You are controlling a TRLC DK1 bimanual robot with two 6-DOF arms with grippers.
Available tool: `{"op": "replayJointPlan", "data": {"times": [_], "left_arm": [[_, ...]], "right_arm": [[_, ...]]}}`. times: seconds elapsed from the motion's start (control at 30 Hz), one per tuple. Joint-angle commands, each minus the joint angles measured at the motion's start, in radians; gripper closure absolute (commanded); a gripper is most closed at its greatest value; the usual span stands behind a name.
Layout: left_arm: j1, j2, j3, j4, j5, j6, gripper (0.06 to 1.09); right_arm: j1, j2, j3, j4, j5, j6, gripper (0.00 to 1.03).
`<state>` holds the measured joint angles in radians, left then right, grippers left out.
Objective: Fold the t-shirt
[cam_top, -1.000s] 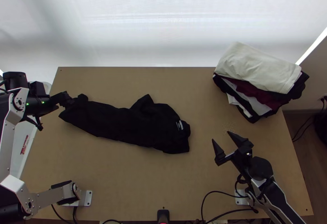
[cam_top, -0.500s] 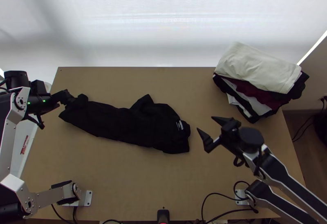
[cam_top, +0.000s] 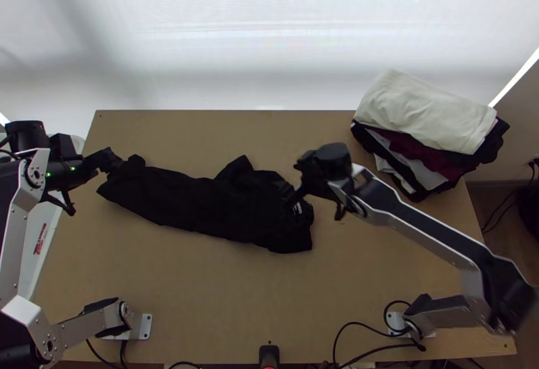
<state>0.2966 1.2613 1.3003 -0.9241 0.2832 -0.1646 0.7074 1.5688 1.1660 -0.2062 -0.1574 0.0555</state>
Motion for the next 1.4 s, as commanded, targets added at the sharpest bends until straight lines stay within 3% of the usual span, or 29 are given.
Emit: {"op": "replayJointPlan", "data": {"times": [0.0,0.17,0.5,1.03,1.13,1.3,1.33,1.37], "left_arm": [[-0.001,-0.043,-0.027,0.011,-0.004,-0.013,0.11],[-0.004,-0.071,-0.05,0.037,-0.004,-0.016,0.11],[0.009,-0.125,-0.139,0.097,-0.004,-0.018,0.1],[0.062,-0.125,-0.151,0.128,-0.004,0.0,0.11],[0.064,-0.123,-0.153,0.133,-0.004,0.002,0.1],[0.064,-0.12,-0.154,0.142,-0.003,0.0,0.11],[0.064,-0.12,-0.154,0.143,-0.003,0.0,0.11],[0.064,-0.119,-0.154,0.143,-0.003,-0.001,0.11]], "right_arm": [[0.015,0.126,0.143,-0.064,-0.037,0.073,0.05],[0.015,0.3,0.385,-0.237,-0.094,0.164,0.05],[0.021,0.519,0.667,-0.421,-0.183,0.31,0.05],[0.023,0.66,0.733,-0.484,-0.183,0.382,0.1],[0.023,0.642,0.728,-0.507,-0.185,0.395,0.2],[0.026,0.609,0.692,-0.533,-0.183,0.385,0.21],[0.026,0.605,0.687,-0.544,-0.183,0.376,0.29],[0.026,0.596,0.679,-0.544,-0.183,0.372,0.45]]}}
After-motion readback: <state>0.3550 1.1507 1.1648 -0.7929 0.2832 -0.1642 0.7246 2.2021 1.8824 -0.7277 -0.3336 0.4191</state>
